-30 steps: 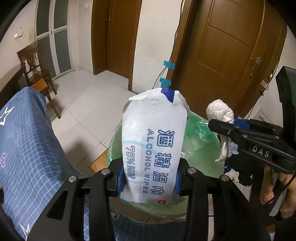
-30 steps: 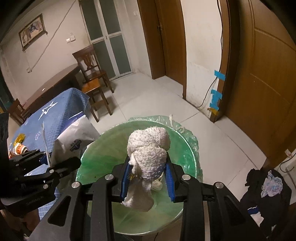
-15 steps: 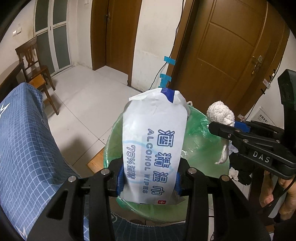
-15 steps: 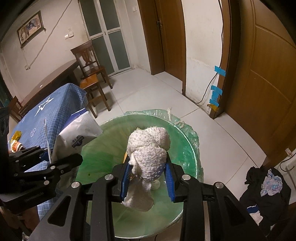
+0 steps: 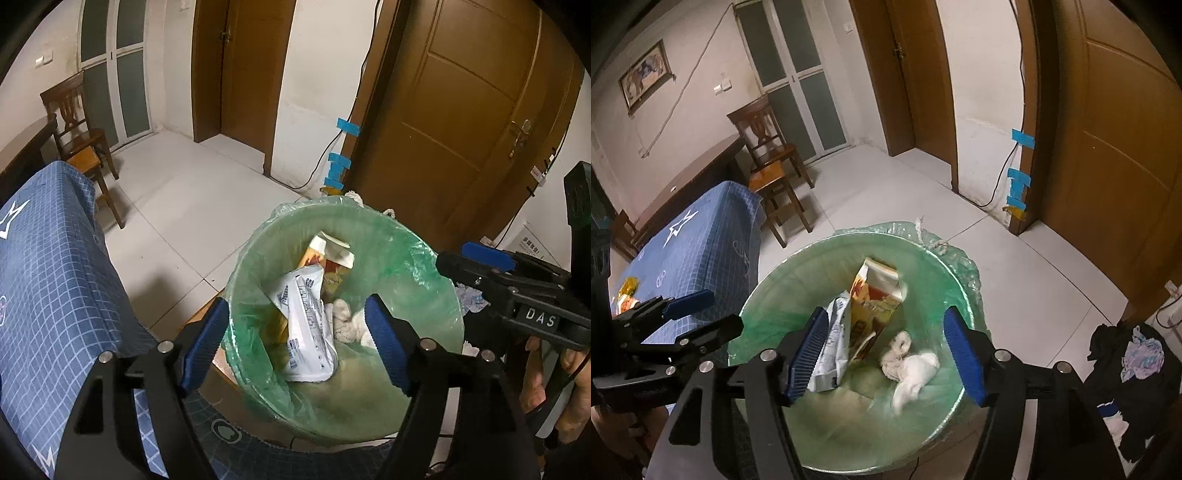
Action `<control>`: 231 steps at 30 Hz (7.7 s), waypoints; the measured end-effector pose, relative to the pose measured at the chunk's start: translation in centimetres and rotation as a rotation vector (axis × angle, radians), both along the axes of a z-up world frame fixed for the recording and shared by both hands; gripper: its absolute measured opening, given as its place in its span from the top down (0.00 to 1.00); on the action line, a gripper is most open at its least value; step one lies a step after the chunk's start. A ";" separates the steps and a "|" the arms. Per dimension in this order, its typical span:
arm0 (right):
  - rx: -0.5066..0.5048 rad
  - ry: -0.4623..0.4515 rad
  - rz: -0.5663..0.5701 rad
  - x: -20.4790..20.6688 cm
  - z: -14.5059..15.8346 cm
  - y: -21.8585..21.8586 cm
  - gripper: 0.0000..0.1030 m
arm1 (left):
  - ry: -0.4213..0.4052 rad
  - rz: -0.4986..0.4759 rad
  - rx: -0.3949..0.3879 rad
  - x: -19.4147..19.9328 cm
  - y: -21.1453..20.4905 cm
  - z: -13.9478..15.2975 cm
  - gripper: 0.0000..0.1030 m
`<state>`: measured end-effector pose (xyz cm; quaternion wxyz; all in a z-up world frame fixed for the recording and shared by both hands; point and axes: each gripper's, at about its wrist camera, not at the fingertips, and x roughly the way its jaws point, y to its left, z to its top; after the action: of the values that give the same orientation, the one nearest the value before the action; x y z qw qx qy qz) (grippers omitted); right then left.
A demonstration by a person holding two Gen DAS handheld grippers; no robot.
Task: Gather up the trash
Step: 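Open the left tool releasing the wipes pack into the bin while the right tool releases the cloth, then move both tools back over the table toward the red apple, then grasp the crumpled orange paper cup with the left tool while the right tool grasps the gold box, then lift the orange cup and gold box and carry both over the green bin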
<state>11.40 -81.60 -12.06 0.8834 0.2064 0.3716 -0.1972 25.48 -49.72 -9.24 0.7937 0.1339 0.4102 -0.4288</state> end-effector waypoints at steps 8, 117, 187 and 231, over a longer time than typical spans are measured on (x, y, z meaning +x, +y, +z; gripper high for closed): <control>-0.039 -0.052 0.008 -2.1 1.7 2.3 0.35 | -0.007 -0.008 -0.010 -0.8 2.3 0.4 0.30; -0.257 -0.035 0.667 22.2 2.3 45.1 0.28 | 0.015 0.587 -0.055 6.4 51.5 -1.4 0.71; -0.047 -0.002 0.718 13.3 -1.3 55.1 0.58 | -0.043 0.636 -0.009 3.6 51.6 -1.9 0.87; -0.320 -0.489 0.483 0.6 15.2 47.7 0.59 | -0.499 0.563 -0.283 -7.7 42.4 10.2 0.89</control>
<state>11.97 -33.91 3.17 0.9881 0.0134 0.1524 0.0164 17.79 -7.32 0.92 0.9660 0.0057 0.1626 -0.2011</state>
